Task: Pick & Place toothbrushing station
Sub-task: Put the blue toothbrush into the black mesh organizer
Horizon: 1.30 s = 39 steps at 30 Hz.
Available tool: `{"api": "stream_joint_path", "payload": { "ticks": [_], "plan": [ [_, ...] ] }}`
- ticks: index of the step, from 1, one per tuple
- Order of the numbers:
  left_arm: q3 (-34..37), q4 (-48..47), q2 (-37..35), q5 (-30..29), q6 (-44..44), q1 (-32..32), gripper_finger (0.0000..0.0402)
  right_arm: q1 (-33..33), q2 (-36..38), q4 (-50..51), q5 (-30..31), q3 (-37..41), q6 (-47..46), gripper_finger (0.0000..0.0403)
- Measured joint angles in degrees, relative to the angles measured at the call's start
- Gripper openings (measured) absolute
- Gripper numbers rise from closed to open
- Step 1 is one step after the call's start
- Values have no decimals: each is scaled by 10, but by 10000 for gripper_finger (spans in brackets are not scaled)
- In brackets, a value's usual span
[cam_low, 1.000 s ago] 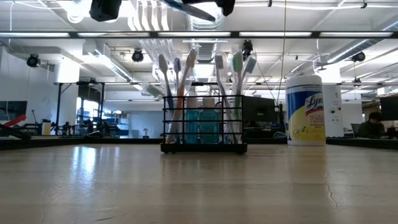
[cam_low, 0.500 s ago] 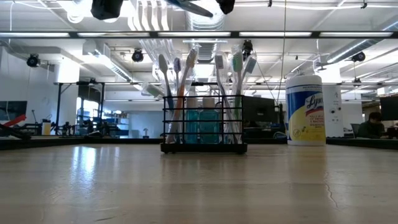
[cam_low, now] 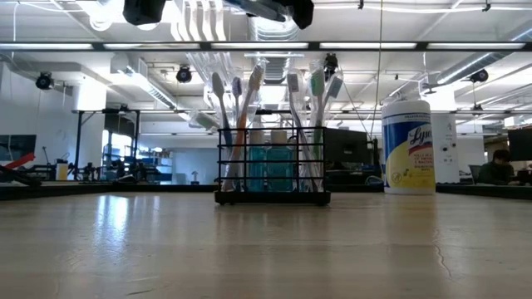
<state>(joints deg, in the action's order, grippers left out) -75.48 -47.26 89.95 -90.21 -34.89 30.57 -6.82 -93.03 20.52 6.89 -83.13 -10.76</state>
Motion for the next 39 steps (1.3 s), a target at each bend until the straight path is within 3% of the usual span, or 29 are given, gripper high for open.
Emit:
{"api": "stream_joint_path", "payload": {
  "ticks": [8, 18, 21, 25, 34, 39],
  "plan": [
    [0, 3, 0, 0, 0, 0, 1, 25, -5, 0, 1, 0, -11, 260],
    [1, 44, 1, 2, -41, -3, 0, 35, -9, -25, -39, 0, 19, 242],
    [1, 54, 1, 2, -49, -3, 0, 35, -10, -48, -76, 0, 23, 225],
    [1, 57, 1, 2, -50, -3, 0, 37, -19, -46, -80, 1, 30, 190],
    [5, 57, 1, 2, -53, -3, 0, 49, -23, -49, -86, 0, 51, 29],
    [6, 58, 1, 1, -49, -2, 1, 50, -23, -51, -83, 0, 59, 16]
  ]
}}
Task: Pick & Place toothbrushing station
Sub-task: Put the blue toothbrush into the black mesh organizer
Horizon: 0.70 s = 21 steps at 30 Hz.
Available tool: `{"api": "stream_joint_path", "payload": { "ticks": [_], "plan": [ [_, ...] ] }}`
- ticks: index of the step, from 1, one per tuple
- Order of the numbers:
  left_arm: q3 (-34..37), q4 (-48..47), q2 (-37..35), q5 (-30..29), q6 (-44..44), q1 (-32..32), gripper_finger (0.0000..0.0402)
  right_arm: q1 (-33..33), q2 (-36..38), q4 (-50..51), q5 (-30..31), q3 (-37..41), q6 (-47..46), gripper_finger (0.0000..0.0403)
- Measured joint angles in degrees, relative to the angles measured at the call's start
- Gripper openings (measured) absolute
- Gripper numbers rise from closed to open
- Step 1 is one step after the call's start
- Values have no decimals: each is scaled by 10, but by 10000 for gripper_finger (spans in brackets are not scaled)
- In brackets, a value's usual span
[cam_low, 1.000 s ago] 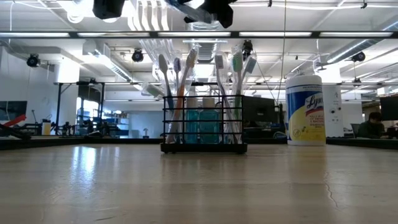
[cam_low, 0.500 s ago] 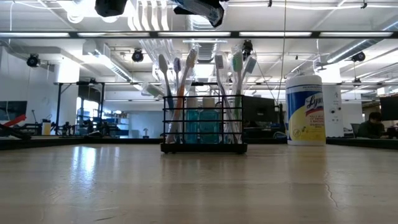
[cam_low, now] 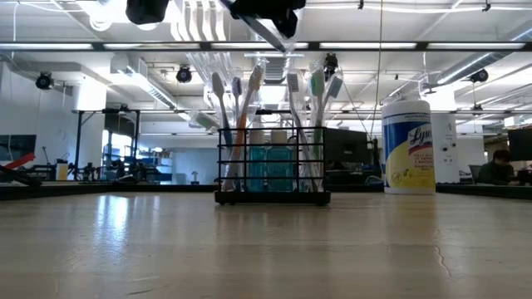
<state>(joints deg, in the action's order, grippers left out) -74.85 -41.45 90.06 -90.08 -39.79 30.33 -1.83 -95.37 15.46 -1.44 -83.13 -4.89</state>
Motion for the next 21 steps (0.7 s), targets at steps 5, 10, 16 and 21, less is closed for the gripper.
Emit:
{"api": "stream_joint_path", "payload": {
  "ticks": [5, 10, 16, 21],
  "plan": [
    [0, 0, 0, 3, -10, 5, 26, -1, 1, 7, 1, 0, 9, 14],
    [-9, -1, 0, 5, -11, 23, 78, -2, 5, 21, 1, 0, 12, 13],
    [-19, -4, -2, 0, -4, 49, 153, -2, 19, 45, 28, 0, 20, 12],
    [-34, -3, -14, 0, 58, 97, 195, -15, 76, 67, 53, 0, 38, 12]
  ]
}}
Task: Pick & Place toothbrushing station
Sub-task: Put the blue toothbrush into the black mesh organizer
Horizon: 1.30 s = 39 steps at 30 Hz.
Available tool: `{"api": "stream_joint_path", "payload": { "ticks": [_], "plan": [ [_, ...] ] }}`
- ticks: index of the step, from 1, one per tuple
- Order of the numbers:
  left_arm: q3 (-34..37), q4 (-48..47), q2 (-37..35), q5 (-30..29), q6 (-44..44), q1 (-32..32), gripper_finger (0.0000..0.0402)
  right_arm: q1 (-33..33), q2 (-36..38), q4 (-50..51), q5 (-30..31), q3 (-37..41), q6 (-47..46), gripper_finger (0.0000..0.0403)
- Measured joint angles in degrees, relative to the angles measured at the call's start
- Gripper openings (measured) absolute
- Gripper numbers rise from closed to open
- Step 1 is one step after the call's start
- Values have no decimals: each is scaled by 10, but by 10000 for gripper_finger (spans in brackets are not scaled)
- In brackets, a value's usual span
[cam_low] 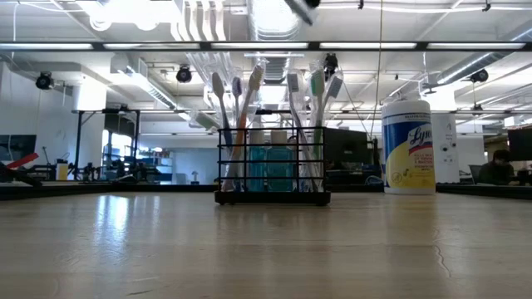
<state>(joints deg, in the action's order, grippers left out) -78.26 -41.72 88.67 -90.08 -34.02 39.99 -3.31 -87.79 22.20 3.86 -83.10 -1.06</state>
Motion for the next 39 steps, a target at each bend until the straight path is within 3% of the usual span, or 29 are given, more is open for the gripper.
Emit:
{"api": "stream_joint_path", "payload": {
  "ticks": [4, 7, 12, 16, 19, 22, 26, 30, 36, 39],
  "plan": [
    [-2, -3, -29, 0, 74, 46, 205, -19, 62, 11, 35, 16, 13, 12],
    [7, -26, -69, 10, 193, 78, 202, -41, 118, 7, 65, 49, 20, 12],
    [60, -56, -162, 145, 382, 109, 170, -84, 219, -59, 82, 155, 28, 11],
    [144, -35, -239, 219, 457, 109, 116, -111, 305, -153, 84, 262, 45, 12],
    [231, 63, -297, 241, 448, 107, 62, -118, 361, -202, 83, 337, 54, 12],
    [323, 206, -359, 306, 379, 99, 12, -121, 408, -249, 81, 406, 100, 12],
    [440, 414, -433, 445, 296, 66, 9, -123, 452, -347, 51, 492, 163, 12],
    [536, 545, -492, 558, 285, 15, 4, -123, 484, -431, 49, 560, 171, 12],
    [639, 673, -526, 658, 337, -62, 3, -123, 524, -484, 47, 640, 133, 13],
    [665, 713, -524, 673, 340, -81, 4, -123, 545, -514, 47, 679, 131, 13]
  ]
}}
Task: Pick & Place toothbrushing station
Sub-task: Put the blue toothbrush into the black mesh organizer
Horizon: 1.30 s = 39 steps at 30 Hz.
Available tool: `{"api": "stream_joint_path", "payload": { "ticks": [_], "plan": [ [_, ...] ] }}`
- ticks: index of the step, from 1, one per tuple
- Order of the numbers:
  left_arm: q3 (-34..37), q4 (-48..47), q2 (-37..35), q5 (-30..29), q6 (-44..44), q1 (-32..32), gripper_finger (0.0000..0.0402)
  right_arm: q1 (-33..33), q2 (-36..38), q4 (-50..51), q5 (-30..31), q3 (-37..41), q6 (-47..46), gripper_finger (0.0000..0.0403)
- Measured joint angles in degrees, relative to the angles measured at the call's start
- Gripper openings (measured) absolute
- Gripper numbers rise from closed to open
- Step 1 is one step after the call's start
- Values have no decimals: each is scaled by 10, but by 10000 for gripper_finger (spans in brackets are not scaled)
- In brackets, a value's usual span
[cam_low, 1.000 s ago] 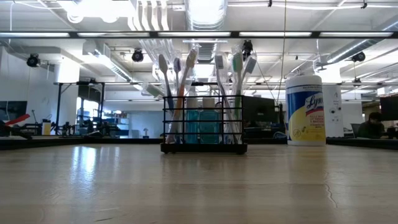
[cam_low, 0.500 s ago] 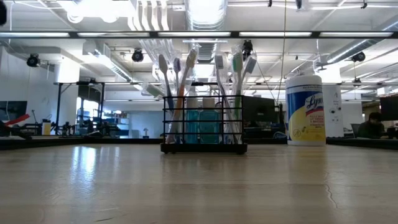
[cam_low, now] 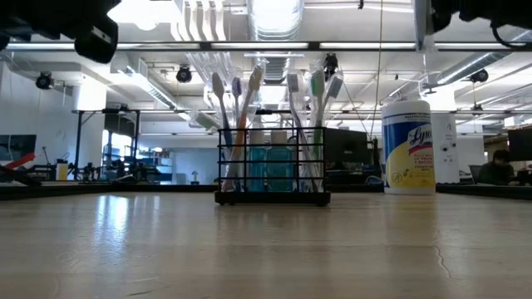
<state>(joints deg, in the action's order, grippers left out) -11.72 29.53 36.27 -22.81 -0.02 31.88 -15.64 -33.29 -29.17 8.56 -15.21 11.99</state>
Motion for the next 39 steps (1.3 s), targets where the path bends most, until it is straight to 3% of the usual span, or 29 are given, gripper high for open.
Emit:
{"api": "stream_joint_path", "payload": {
  "ticks": [12, 19, 29, 39],
  "plan": [
    [8, 0, 9, -8, 4, -10, 13, 5, 126, -31, 11, 125, -28, 13],
    [8, 2, 9, -55, -62, -10, 14, 12, 171, -18, 26, 147, -43, 13],
    [8, 4, 11, -58, -61, -11, 9, 49, 148, -93, 20, 132, -23, 13],
    [11, 5, 30, -78, -59, -11, 13, 98, -1, -117, -83, 32, -22, 13]
  ]
}}
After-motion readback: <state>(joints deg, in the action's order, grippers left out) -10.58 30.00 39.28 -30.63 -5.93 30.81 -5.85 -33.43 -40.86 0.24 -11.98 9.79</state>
